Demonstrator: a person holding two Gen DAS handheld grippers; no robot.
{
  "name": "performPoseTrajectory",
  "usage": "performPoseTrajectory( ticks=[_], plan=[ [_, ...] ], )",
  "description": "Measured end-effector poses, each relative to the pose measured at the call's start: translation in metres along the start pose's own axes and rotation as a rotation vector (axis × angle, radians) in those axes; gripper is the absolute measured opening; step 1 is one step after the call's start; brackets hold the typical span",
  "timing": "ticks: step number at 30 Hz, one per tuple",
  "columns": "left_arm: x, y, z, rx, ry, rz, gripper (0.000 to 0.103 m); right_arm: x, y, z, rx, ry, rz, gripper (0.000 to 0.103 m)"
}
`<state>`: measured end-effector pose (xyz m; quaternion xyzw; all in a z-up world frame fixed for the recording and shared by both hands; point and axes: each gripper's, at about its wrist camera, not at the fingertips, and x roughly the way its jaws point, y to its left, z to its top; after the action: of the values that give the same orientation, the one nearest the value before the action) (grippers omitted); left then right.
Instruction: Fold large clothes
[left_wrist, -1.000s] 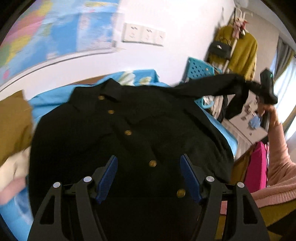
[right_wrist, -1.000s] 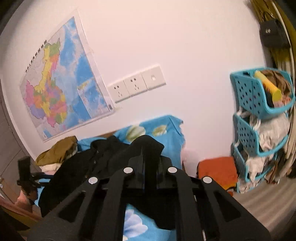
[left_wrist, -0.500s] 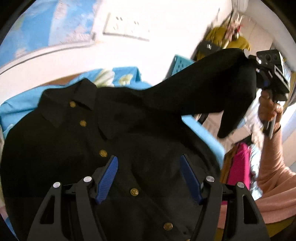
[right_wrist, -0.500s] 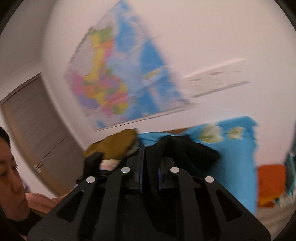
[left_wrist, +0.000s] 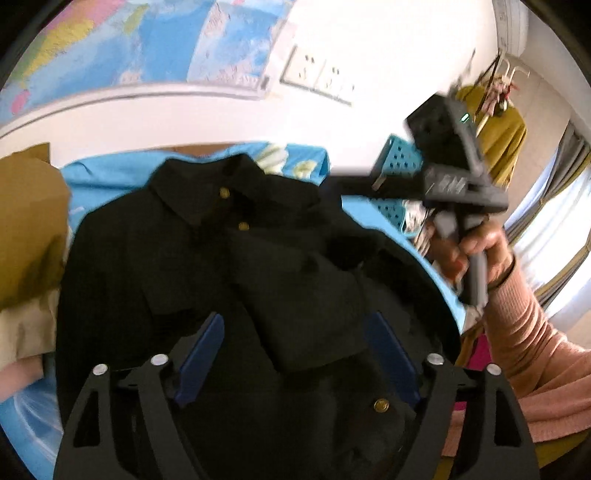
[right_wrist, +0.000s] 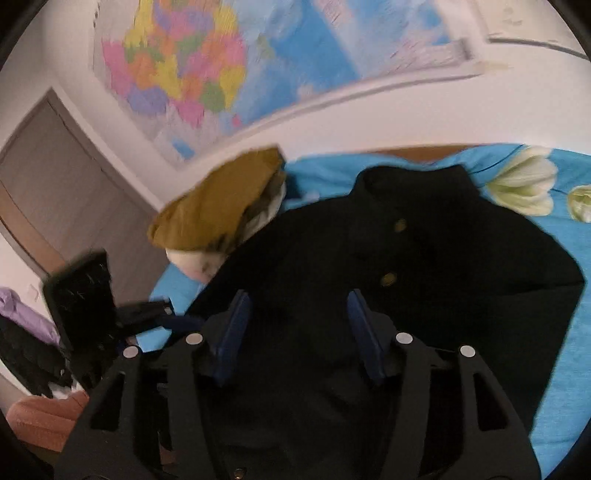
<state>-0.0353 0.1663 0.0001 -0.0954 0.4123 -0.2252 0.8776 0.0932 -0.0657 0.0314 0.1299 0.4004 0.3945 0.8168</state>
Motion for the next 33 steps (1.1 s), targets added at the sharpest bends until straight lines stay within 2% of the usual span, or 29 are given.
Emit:
performPoseTrajectory(
  ticks=[2, 4, 6, 7, 12, 13, 14, 15, 16, 17, 18, 19, 21, 23, 25, 27, 29, 30, 31, 32, 33],
  plan=[
    [0.012, -0.006, -0.002, 0.026, 0.028, 0.007, 0.080, -0.033, -0.022, -0.007, 0.012, -0.080, -0.080, 0.065],
    [0.025, -0.012, -0.001, 0.053, 0.050, 0.001, 0.082, -0.049, -0.049, -0.015, 0.071, -0.110, -0.166, 0.069],
    [0.039, -0.021, -0.001, 0.096, 0.074, 0.019, 0.083, -0.058, -0.085, -0.030, 0.167, -0.091, -0.234, 0.070],
    [0.049, -0.026, 0.000, 0.122, 0.094, 0.054, 0.083, -0.057, -0.103, -0.040, 0.215, -0.066, -0.257, 0.070],
    [0.090, -0.038, -0.005, 0.201, 0.189, 0.131, 0.082, -0.031, -0.140, -0.068, 0.313, 0.026, -0.217, 0.069],
    [0.096, -0.035, -0.006, 0.195, 0.210, 0.134, 0.076, -0.026, -0.142, -0.069, 0.313, 0.035, -0.196, 0.066],
    [0.101, -0.033, -0.007, 0.184, 0.226, 0.135, 0.066, -0.020, -0.143, -0.070, 0.316, 0.044, -0.156, 0.058],
    [0.106, -0.028, -0.009, 0.169, 0.233, 0.148, 0.060, -0.017, -0.143, -0.070, 0.311, 0.050, -0.127, 0.052],
    [0.106, -0.026, -0.009, 0.165, 0.228, 0.154, 0.045, -0.014, -0.141, -0.070, 0.293, 0.057, -0.109, 0.039],
    [0.104, -0.022, -0.009, 0.161, 0.218, 0.155, 0.031, -0.012, -0.138, -0.069, 0.276, 0.058, -0.114, 0.017],
    [0.100, -0.017, -0.007, 0.141, 0.208, 0.148, 0.024, -0.012, -0.138, -0.068, 0.266, 0.055, -0.108, 0.011],
    [0.095, -0.012, -0.005, 0.116, 0.195, 0.137, 0.008, -0.018, -0.136, -0.066, 0.252, 0.031, -0.104, 0.009],
    [0.078, -0.001, 0.002, 0.060, 0.146, 0.085, 0.008, -0.039, -0.132, -0.060, 0.222, -0.042, -0.127, 0.008],
    [0.058, 0.013, 0.011, 0.018, 0.069, 0.073, 0.003, -0.071, -0.134, -0.054, 0.228, -0.150, -0.148, 0.007],
    [0.042, 0.028, 0.018, -0.021, 0.018, 0.111, 0.003, -0.084, -0.143, -0.052, 0.247, -0.191, -0.179, 0.007],
    [0.039, 0.046, 0.024, -0.084, 0.021, 0.175, 0.004, -0.078, -0.156, -0.056, 0.282, -0.155, -0.240, 0.008],
    [0.040, 0.063, 0.022, -0.130, 0.044, 0.230, 0.011, -0.060, -0.167, -0.064, 0.307, -0.063, -0.352, 0.020],
    [0.040, 0.066, 0.020, -0.138, 0.052, 0.228, 0.015, -0.060, -0.168, -0.066, 0.316, -0.058, -0.394, 0.022],
    [0.040, 0.065, 0.020, -0.137, 0.057, 0.224, 0.024, -0.067, -0.165, -0.069, 0.325, -0.092, -0.428, 0.036],
    [0.040, 0.062, 0.018, -0.127, 0.059, 0.214, 0.035, -0.078, -0.159, -0.071, 0.310, -0.133, -0.411, 0.043],
    [0.043, 0.059, 0.018, -0.112, 0.061, 0.203, 0.040, -0.088, -0.146, -0.071, 0.271, -0.168, -0.400, 0.043]
  ],
)
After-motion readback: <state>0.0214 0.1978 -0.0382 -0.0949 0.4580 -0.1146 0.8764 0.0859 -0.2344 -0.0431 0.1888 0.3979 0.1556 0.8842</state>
